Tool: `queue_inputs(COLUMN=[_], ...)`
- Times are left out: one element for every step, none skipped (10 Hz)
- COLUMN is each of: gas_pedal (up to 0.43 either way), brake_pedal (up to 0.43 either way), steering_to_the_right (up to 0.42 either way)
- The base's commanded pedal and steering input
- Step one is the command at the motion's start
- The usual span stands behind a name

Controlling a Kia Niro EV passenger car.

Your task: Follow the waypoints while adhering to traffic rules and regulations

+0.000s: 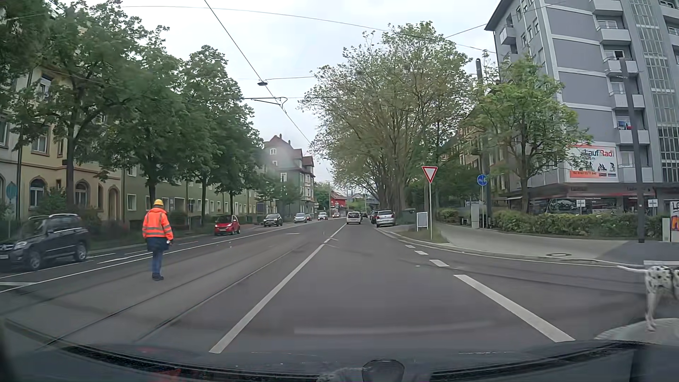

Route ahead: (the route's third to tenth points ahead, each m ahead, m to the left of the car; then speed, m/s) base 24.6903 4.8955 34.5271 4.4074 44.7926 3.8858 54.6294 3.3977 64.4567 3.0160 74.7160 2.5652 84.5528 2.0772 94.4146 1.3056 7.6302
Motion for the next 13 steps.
queue_inputs(gas_pedal=[0.11, 0.11, 0.11, 0.11, 0.11, 0.11, 0.11, 0.11, 0.11, 0.11, 0.098, 0.098, 0.098], brake_pedal=[0.0, 0.0, 0.0, 0.0, 0.0, 0.0, 0.0, 0.0, 0.0, 0.0, 0.0, 0.0, 0.0], steering_to_the_right=[-0.003, -0.002, -0.001, -0.001, -0.001, -0.001, -0.001, 0.0, 0.001, 0.001, 0.002, 0.002, 0.002])
